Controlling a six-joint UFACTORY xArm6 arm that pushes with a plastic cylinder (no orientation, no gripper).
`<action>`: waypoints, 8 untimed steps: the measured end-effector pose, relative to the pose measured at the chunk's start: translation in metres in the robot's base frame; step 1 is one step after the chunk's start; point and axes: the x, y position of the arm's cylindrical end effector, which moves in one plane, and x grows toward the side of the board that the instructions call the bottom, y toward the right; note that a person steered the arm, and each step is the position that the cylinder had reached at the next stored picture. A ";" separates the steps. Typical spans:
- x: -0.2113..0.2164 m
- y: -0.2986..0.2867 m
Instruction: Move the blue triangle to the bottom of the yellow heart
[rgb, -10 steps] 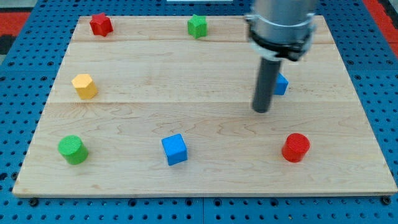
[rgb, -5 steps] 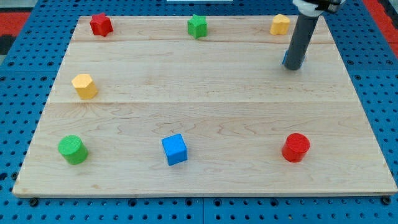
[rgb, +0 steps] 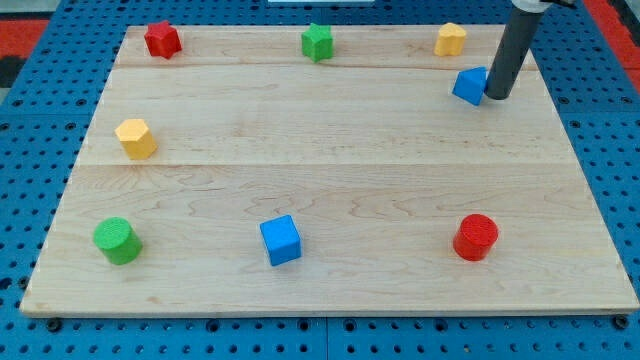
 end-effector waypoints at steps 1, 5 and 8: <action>0.000 -0.029; -0.026 -0.085; -0.017 -0.024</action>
